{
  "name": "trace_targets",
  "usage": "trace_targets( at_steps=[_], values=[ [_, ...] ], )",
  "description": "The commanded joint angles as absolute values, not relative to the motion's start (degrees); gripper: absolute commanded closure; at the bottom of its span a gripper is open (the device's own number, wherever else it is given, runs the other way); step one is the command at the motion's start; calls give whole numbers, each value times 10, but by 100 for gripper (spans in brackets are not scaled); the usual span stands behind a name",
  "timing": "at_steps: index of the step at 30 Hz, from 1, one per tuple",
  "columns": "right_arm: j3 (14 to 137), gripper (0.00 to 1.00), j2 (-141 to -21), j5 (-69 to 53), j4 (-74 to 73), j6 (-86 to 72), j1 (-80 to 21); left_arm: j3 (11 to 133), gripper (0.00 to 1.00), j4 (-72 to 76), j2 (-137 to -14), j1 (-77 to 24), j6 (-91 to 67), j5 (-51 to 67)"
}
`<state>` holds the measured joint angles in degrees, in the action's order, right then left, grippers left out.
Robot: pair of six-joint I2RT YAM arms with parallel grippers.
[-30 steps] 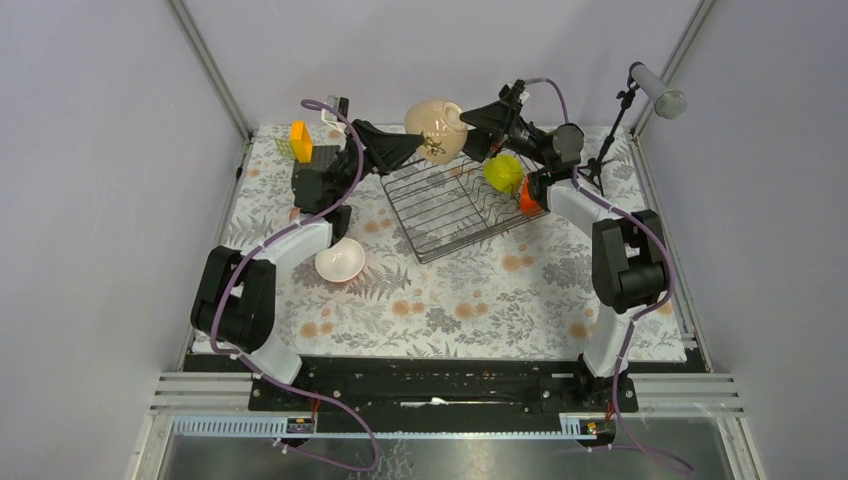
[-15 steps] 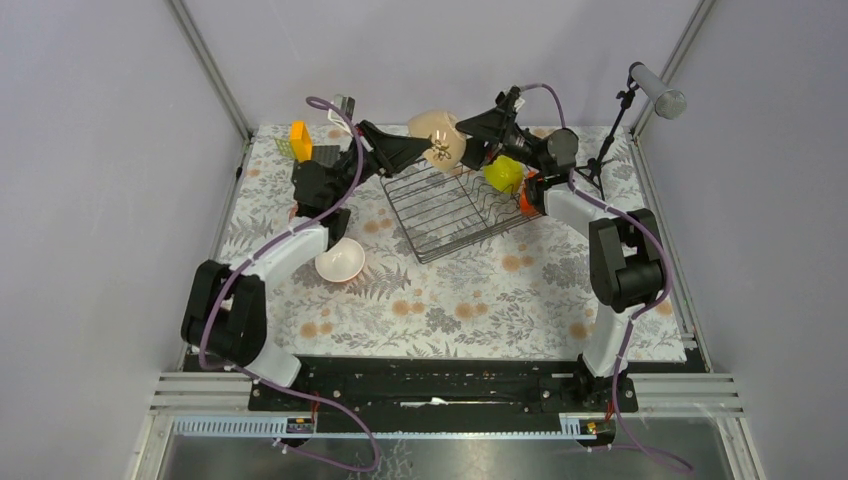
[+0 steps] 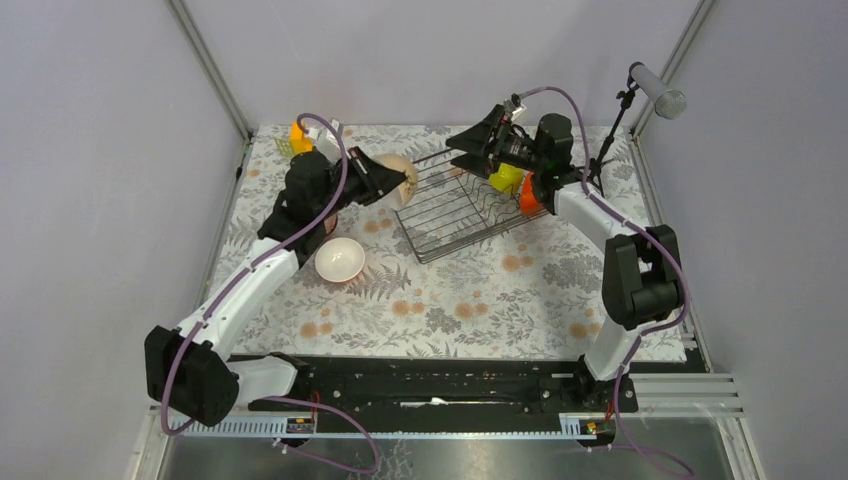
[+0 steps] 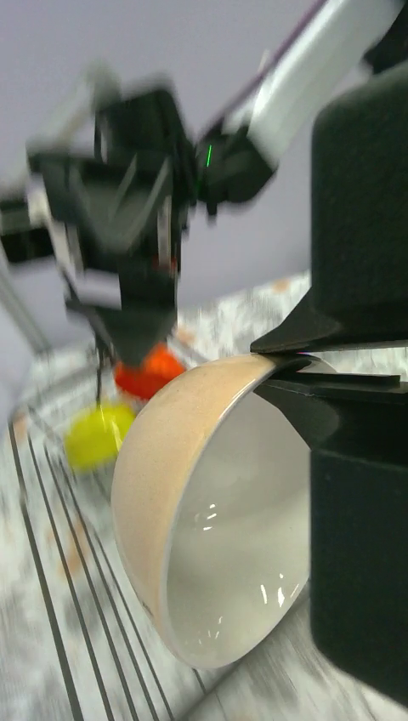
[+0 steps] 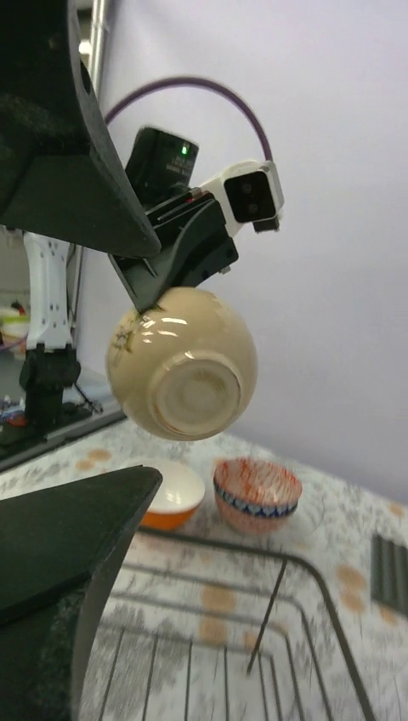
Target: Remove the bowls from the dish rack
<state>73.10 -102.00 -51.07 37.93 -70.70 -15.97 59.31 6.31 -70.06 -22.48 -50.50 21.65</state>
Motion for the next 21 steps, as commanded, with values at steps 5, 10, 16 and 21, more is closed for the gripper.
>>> trace_targets(
  at_steps=[5, 10, 16, 21],
  values=[
    [788, 0, -931, -390, 71, -419, -158, 693, 100, -295, -670, -224, -395, -155],
    [788, 0, -911, -346, 14, -363, -157, 742, 100, -451, -686, -216, -484, -351],
    [788, 0, -895, -333, -28, -329, -158, 737, 100, -494, -700, -105, -475, -303],
    [776, 0, -869, -299, -48, -302, -158, 712, 98, -514, -728, -37, -515, -278]
  ],
)
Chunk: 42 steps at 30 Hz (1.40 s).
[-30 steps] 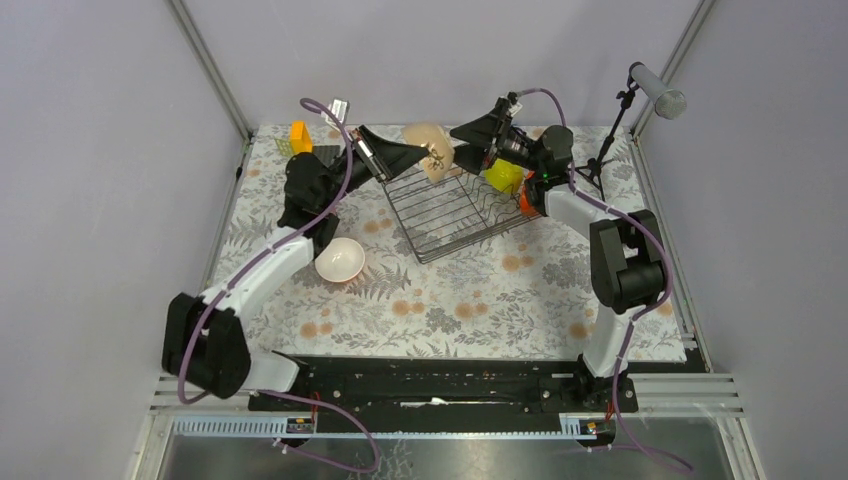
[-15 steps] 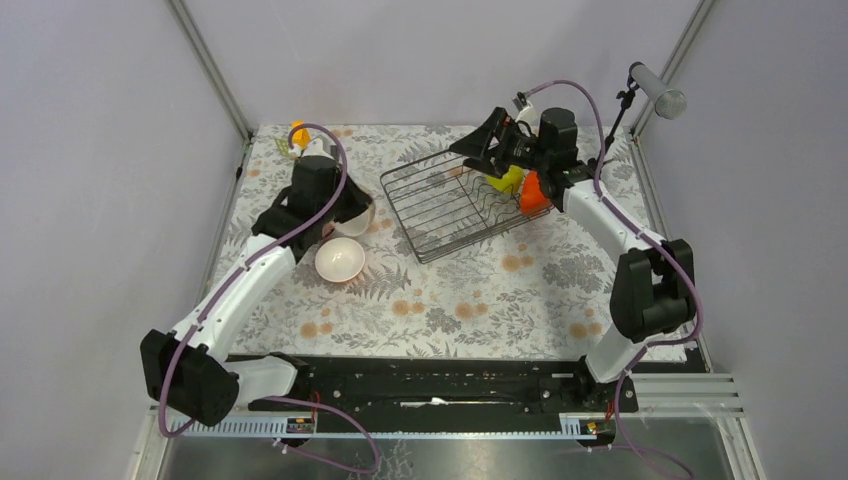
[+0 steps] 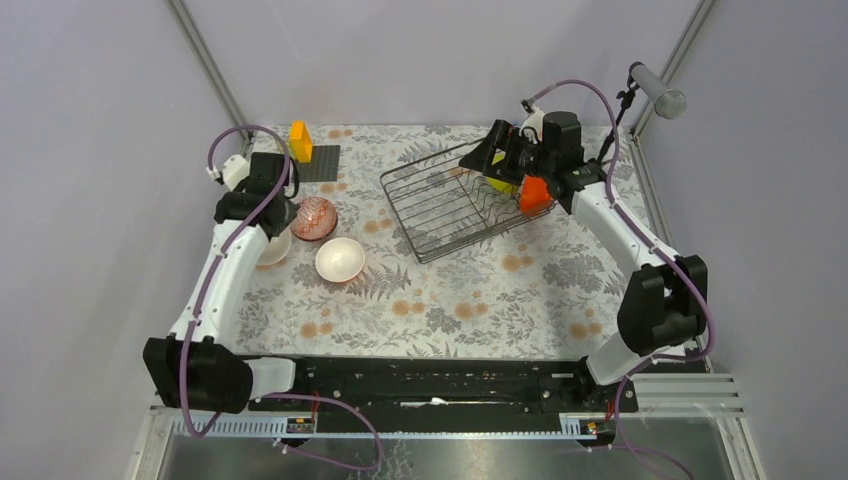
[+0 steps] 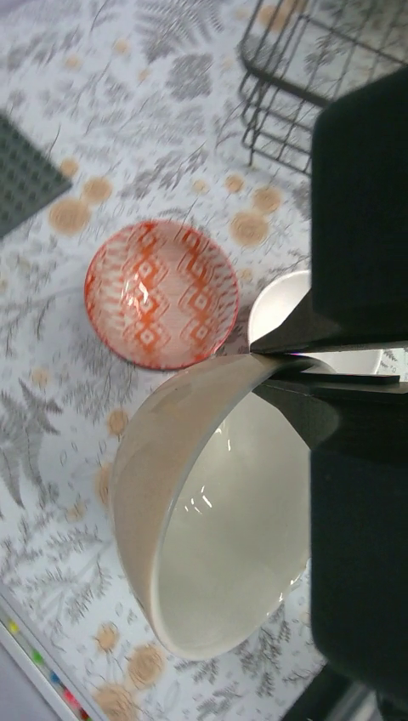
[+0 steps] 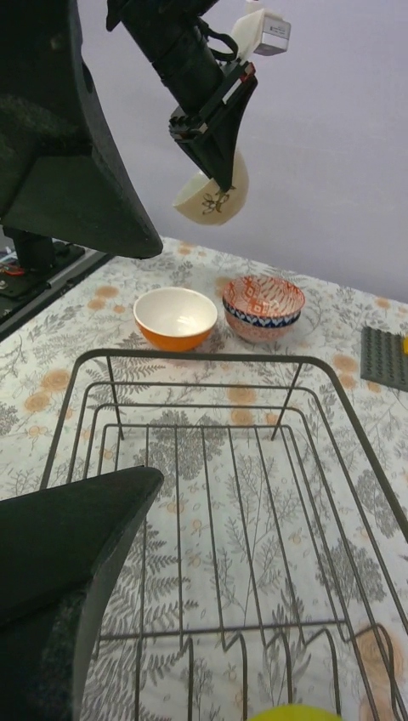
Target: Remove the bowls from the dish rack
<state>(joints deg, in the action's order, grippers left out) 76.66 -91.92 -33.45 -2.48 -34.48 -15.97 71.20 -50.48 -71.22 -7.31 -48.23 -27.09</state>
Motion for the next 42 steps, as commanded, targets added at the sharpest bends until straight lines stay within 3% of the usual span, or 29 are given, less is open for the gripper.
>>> trace_targets(
  at_steps=[1, 7, 16, 19, 23, 29, 34, 42],
  values=[
    [771, 0, -861, -294, -48, -299, -158, 708, 99, -521, -737, -16, -522, -267],
    [757, 0, -840, -281, -48, -290, -158, 665, 100, -511, -811, 64, -540, -182],
    [748, 0, -821, -277, -47, -283, -158, 655, 100, -506, -929, 74, -559, -136],
    [745, 0, -817, -273, -48, -279, -158, 653, 91, -503, -933, 75, -570, -137],
    [745, 0, -816, -256, -57, -269, -158, 654, 66, -499, -926, 76, -573, -141],
    [754, 0, -825, -232, -79, -253, -158, 651, 60, -500, -886, 76, -573, -153],
    [777, 0, -833, -184, -122, -220, -159, 654, 46, -500, -828, 76, -557, -146],
    [846, 0, -876, 16, -236, -164, -189, 585, 41, -348, -678, 58, -500, 24]
  ],
)
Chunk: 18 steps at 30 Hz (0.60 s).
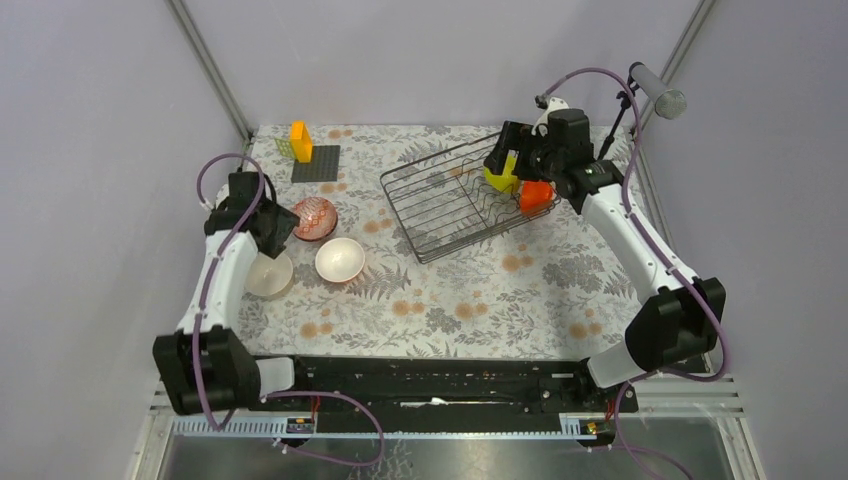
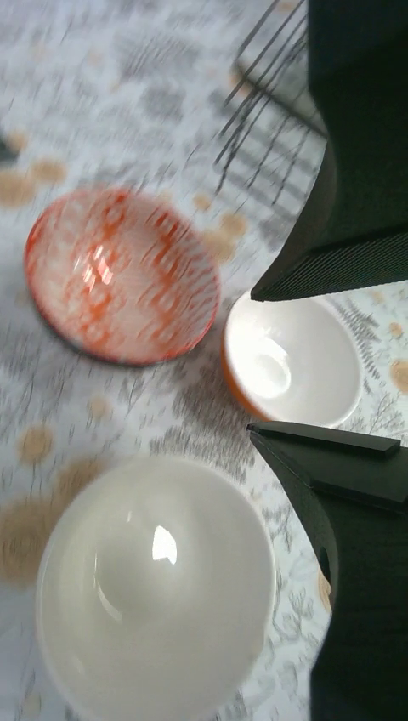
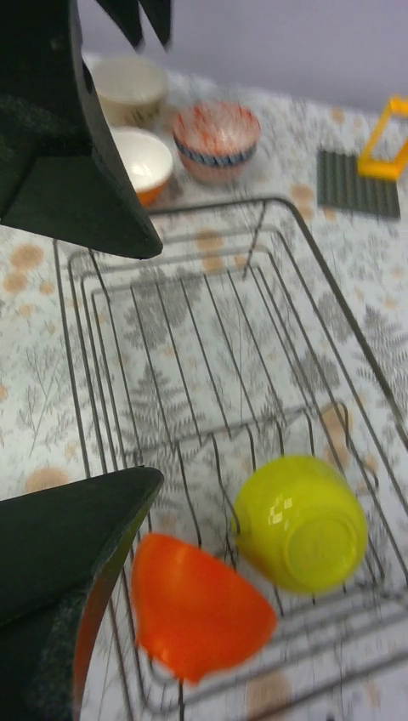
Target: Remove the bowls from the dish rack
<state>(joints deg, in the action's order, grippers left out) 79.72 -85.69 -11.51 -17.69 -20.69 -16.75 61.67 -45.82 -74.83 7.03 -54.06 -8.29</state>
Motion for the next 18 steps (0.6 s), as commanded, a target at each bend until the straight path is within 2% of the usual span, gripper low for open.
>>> trace_targets(
  at_steps=[1, 7, 13, 18],
  values=[
    [854, 0, -883, 49, -247, -157, -197, 571, 38, -317, -660, 51, -492, 58],
    [906, 0, -948, 218, -310, -140, -231, 496, 26, -114, -598, 5, -472, 271],
    [932, 0, -988, 292, -342, -147, -231, 455, 16, 21, -599, -61, -482, 337],
    [940, 0, -1007, 331, -343, -144, -231, 396, 2, 177, -595, -126, -497, 366]
  ],
)
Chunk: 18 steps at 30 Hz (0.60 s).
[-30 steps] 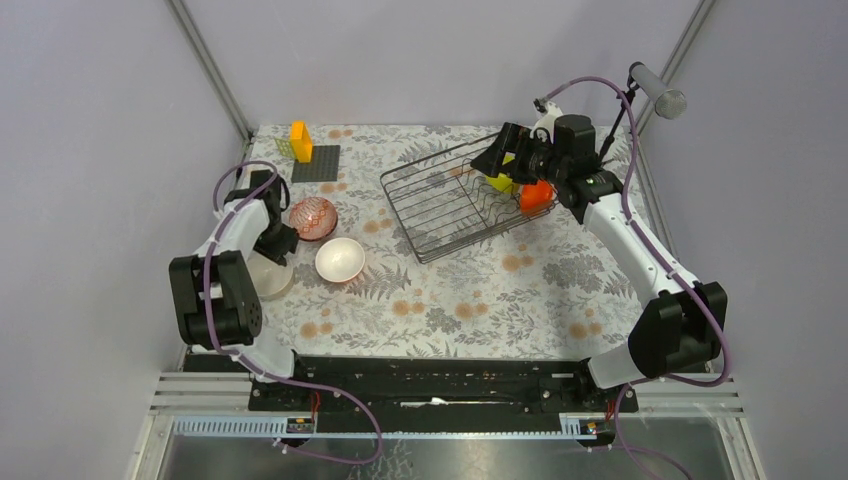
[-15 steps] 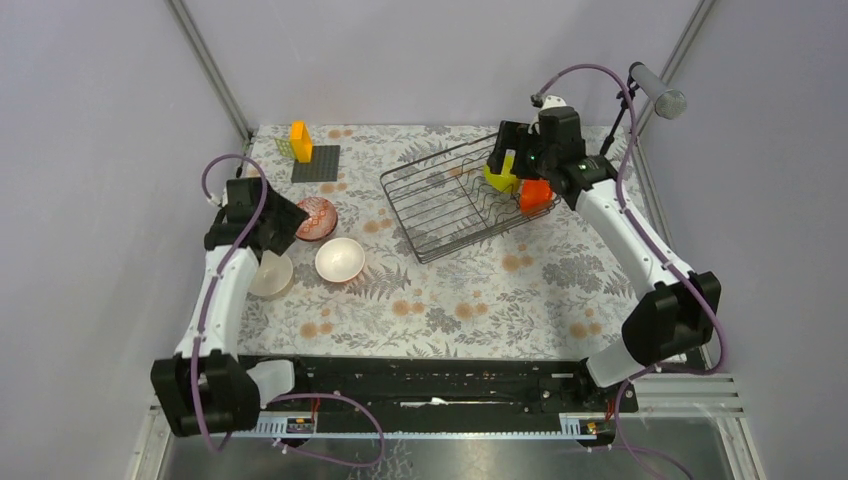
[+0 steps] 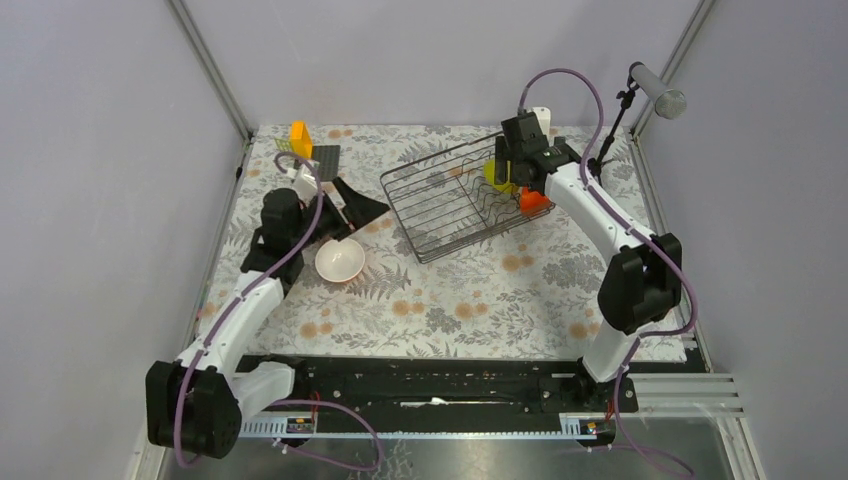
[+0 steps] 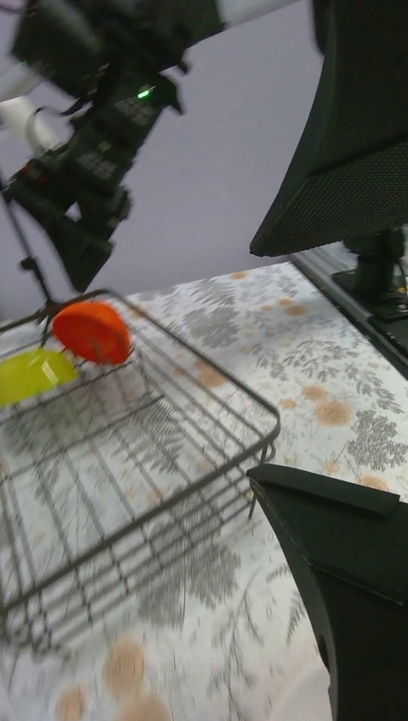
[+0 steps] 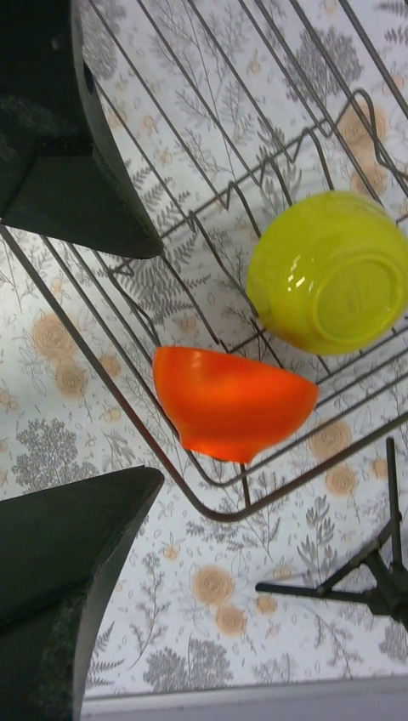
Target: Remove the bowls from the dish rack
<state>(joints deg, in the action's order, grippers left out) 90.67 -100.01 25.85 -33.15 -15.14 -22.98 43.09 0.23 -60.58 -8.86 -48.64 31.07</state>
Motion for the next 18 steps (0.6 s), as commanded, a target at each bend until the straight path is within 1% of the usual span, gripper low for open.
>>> trace_targets(
  at_steps=[1, 8, 13, 18],
  values=[
    [944, 0, -1014, 335, -344, -144, -231, 384, 1, 206, -594, -139, -500, 366],
    [984, 0, -1070, 353, -369, -149, -231, 362, 1, 286, -620, -202, -519, 353],
    [993, 1, -1098, 352, -370, -154, -227, 308, 1, 414, -628, -245, -582, 311],
    [995, 4, -1115, 341, -370, -155, -214, 308, 1, 429, -647, -267, -578, 308]
  ],
)
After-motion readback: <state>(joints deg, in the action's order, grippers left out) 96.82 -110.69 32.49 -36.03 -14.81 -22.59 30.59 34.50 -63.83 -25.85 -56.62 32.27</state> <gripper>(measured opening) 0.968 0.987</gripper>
